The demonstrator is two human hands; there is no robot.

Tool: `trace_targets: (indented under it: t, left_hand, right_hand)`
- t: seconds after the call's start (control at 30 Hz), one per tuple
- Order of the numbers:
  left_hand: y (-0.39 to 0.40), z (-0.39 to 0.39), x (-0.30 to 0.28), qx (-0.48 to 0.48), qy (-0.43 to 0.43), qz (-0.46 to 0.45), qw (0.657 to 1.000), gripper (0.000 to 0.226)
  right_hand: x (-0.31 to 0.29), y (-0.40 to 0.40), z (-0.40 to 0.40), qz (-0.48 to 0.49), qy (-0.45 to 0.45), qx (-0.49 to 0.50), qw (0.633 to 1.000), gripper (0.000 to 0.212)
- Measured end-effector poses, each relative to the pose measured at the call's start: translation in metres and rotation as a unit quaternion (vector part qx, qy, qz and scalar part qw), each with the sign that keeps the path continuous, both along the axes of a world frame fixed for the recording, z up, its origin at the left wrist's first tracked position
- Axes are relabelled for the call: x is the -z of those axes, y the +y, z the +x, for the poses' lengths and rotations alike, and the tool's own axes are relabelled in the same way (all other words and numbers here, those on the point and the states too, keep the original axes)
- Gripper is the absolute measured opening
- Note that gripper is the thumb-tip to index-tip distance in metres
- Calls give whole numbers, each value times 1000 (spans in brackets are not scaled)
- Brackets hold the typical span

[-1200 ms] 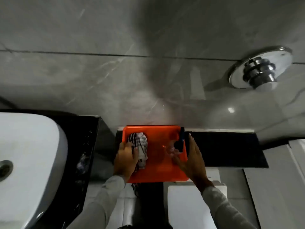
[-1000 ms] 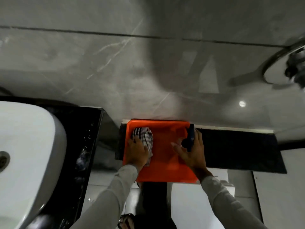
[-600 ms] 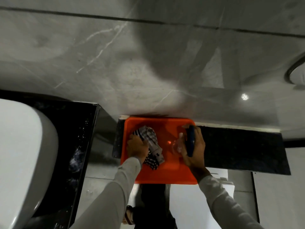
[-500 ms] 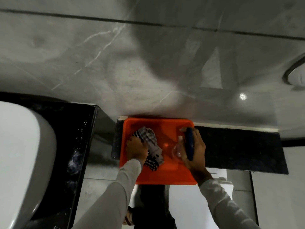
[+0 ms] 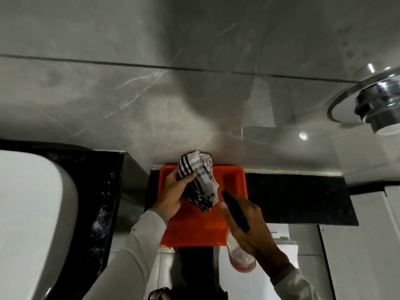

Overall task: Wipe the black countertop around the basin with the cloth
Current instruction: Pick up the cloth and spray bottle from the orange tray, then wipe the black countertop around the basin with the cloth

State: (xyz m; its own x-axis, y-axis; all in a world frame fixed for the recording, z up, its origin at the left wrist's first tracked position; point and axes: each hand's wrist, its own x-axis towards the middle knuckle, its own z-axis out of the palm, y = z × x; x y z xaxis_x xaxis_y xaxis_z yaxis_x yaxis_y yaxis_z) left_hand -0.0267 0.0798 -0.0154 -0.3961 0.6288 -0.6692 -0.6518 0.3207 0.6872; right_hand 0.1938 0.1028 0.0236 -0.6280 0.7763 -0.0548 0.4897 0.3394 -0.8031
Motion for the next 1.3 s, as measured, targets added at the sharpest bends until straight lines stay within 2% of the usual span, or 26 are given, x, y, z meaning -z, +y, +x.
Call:
trace_targets:
  t: [0.1,0.2,0.3,0.43,0.57,0.7,0.83,1.0,1.17,1.3]
  left_hand:
    - [-6,-9,-12,12,-55,25,998,27]
    - [-11,-12,-20,18,-74,35,996,37]
    - [-15,-12,-24,38,-60,49,996,40]
    - [-16,-13,-27,33,-50,44,997,38]
    - [-17,-15,-31,40,-53,50,997,37]
    - [-20,-19,-39,38,-48,56,997,35]
    - [-28,-24,-54,24,-17,66,997,25]
    - [-46,-32,-76,-5,24,99,995,18]
    - [-68,-38,-100,-39,45,114,992,26]
    - [-93,-37,-131,-68,56,116,989,43]
  right_hand:
    - [-11,-6,-8,29,-27,-6,999,65]
    - [-16,-6,-14,52,-66,3,996,58]
    - [-19,-8,-18,74,-127,20,989,65]
    - [-19,-14,-21,127,-122,23,984,53]
    - [-19,-18,-20,103,-162,17,981,60]
    - [-16,-16,-18,155,-102,56,981,54]
    - [-4,4,-15,125,-72,120,982,52]
    - [32,28,-18,102,-67,153,981,61]
    - [47,34,-27,84,-57,179,979,71]
    - [34,24,-24,20,-54,168,984,82]
